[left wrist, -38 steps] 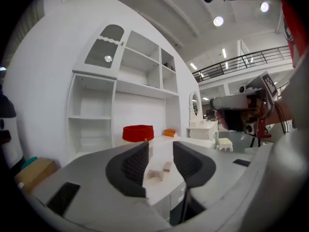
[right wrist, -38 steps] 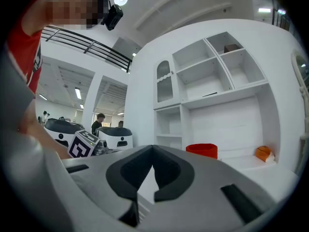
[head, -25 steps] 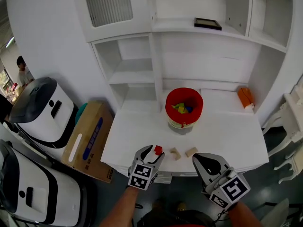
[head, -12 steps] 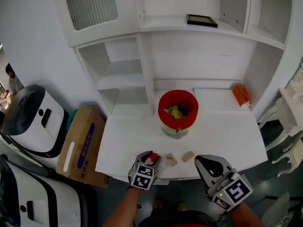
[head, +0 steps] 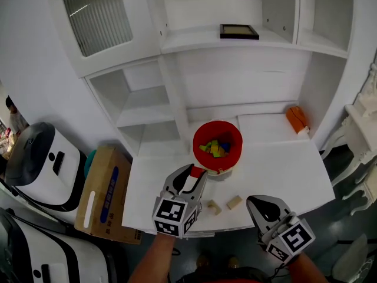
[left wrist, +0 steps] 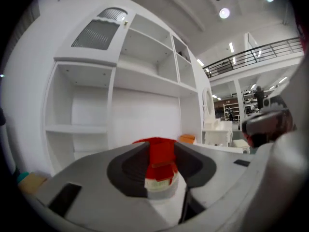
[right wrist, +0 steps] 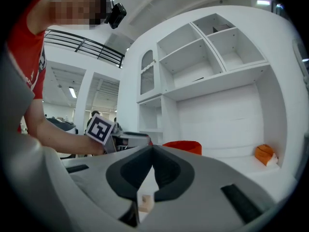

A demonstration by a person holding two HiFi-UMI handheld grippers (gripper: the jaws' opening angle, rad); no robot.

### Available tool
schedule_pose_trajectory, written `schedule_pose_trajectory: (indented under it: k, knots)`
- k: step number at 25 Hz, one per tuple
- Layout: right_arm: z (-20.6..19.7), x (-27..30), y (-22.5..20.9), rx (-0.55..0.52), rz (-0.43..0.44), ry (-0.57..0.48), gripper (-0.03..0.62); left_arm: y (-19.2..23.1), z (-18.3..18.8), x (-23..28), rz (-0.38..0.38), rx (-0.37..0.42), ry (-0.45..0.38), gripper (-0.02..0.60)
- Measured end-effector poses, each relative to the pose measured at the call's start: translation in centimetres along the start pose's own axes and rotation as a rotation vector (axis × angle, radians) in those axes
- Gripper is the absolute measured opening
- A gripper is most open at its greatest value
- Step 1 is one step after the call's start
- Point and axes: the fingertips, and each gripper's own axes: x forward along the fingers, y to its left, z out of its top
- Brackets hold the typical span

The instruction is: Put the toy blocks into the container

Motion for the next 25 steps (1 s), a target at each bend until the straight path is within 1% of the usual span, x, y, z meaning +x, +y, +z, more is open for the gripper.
schedule_pose_trajectory:
  k: [2, 5, 8, 11, 12, 13, 14, 17, 18, 19, 20, 21, 22, 23, 25]
  knots:
    - [0.0, -0.1, -0.5, 0.007, -0.019, -0.007, 0.021, 0.3, 2.7, 1.7, -0.019, 0.015, -0.038, 0.175]
    - [0.1, -0.3, -1.0, 0.012, -0.044, -0.012, 0.021, 0.8, 4.6, 4.7, -0.039, 0.036, -0.046, 0.175]
    - [0.1, -0.8, -1.6, 0.011, -0.064, -0.014, 0.021, 1.5, 4.9, 7.7, -0.048, 0.049, -0.025, 0.175]
    - [-0.2, -1.3, -2.2, 0.015, -0.087, -0.009, 0.021, 2.2, 3.7, 9.9, -0.051, 0.051, 0.019, 0.186]
    - [-0.4, -1.5, -2.4, 0.018, -0.094, -0.005, 0.021, 2.2, 3.3, 10.2, -0.059, 0.047, 0.030, 0.213]
    - [-0.6, -1.6, -2.6, 0.021, -0.100, 0.001, 0.021, 2.2, 2.9, 10.3, -0.069, 0.037, 0.036, 0.269]
    - [-0.9, -1.6, -2.8, 0.026, -0.106, 0.010, 0.021, 2.1, 2.7, 10.2, -0.077, 0.024, 0.036, 0.302]
    - [-2.8, -0.9, -3.2, 0.045, -0.106, 0.066, 0.021, 1.5, 2.9, 8.6, -0.082, -0.008, 0.000, 0.310]
    - [-3.9, -0.4, -2.9, 0.050, -0.092, 0.094, 0.021, 1.3, 3.2, 7.6, -0.077, -0.018, -0.027, 0.265]
    - [-5.1, 0.3, -2.4, 0.054, -0.068, 0.125, 0.023, 1.1, 3.6, 6.4, -0.069, -0.028, -0.056, 0.175]
    - [-6.4, 0.9, -1.6, 0.056, -0.037, 0.158, 0.034, 0.9, 3.8, 5.2, -0.059, -0.037, -0.081, 0.101]
    - [-7.7, 1.6, -0.7, 0.057, -0.003, 0.192, 0.087, 0.6, 4.0, 3.9, -0.053, -0.043, -0.101, 0.028]
    - [-9.0, 2.3, 0.2, 0.055, 0.029, 0.225, 0.107, 0.4, 4.1, 2.7, -0.051, -0.046, -0.114, 0.015]
    - [-10.3, 2.9, 1.1, 0.051, 0.057, 0.259, 0.119, 0.1, 4.1, 1.5, -0.049, -0.045, -0.124, 0.015]
    - [-12.8, 4.1, 2.6, 0.029, 0.108, 0.336, 0.162, -0.2, 4.0, -0.6, -0.040, -0.049, -0.139, 0.017]
